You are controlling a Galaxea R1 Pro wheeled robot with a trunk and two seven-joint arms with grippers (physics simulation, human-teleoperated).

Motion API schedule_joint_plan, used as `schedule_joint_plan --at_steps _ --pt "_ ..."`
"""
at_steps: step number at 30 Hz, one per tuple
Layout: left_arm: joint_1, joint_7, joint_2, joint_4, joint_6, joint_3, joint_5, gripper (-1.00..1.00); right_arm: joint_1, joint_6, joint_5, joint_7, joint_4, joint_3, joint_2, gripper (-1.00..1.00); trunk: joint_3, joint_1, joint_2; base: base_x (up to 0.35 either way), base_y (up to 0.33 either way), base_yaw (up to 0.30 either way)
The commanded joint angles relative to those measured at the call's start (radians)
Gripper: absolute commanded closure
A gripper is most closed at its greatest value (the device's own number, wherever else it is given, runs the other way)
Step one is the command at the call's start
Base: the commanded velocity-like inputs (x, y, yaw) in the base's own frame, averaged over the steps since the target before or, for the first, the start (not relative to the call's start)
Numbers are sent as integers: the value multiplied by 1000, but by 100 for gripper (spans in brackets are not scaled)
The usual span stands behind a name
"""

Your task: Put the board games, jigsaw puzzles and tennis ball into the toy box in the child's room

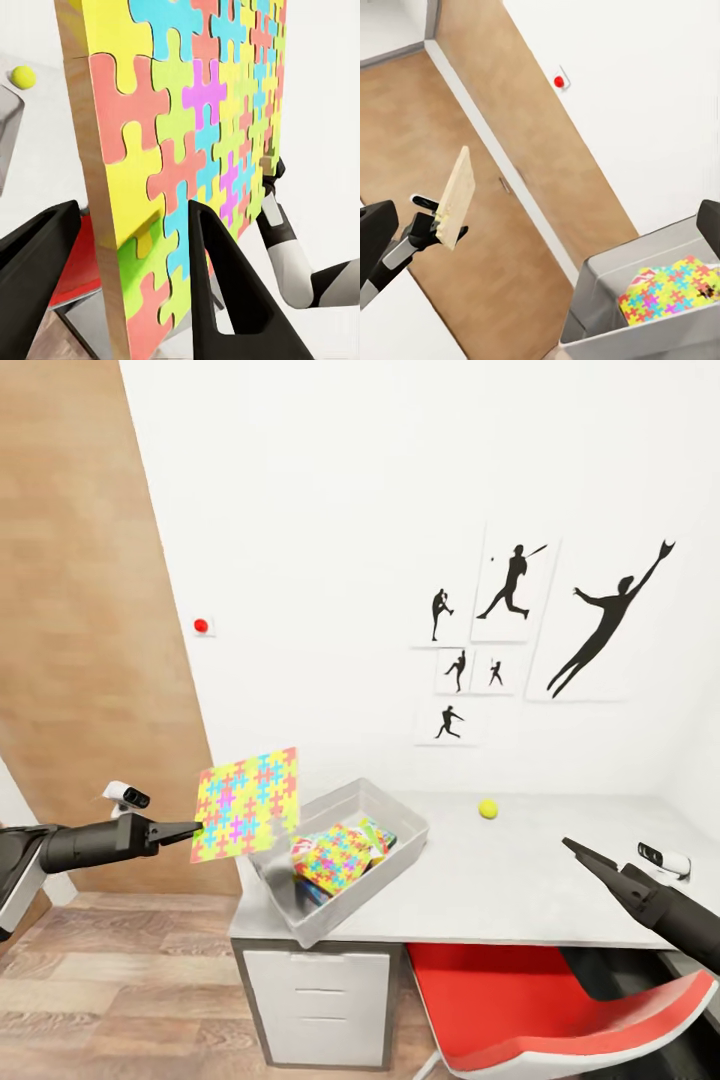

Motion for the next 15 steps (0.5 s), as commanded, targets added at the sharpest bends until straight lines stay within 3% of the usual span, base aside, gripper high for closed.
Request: schedule_joint_plan --at_steps 1,8,15 --pt "-1 -4 0 0 10 0 1 100 -1 10 -2 2 0 0 0 -100 -3 1 -2 179 110 -215" --pt "-1 -4 1 0 2 0 -1 100 -1 11 -2 -3 1 0 0 -100 -7 1 -2 192 64 -238" --pt "-1 -4 1 0 -12 0 0 100 -1 5 -3 -4 1 -1 0 -100 -8 1 -2 187 64 -87"
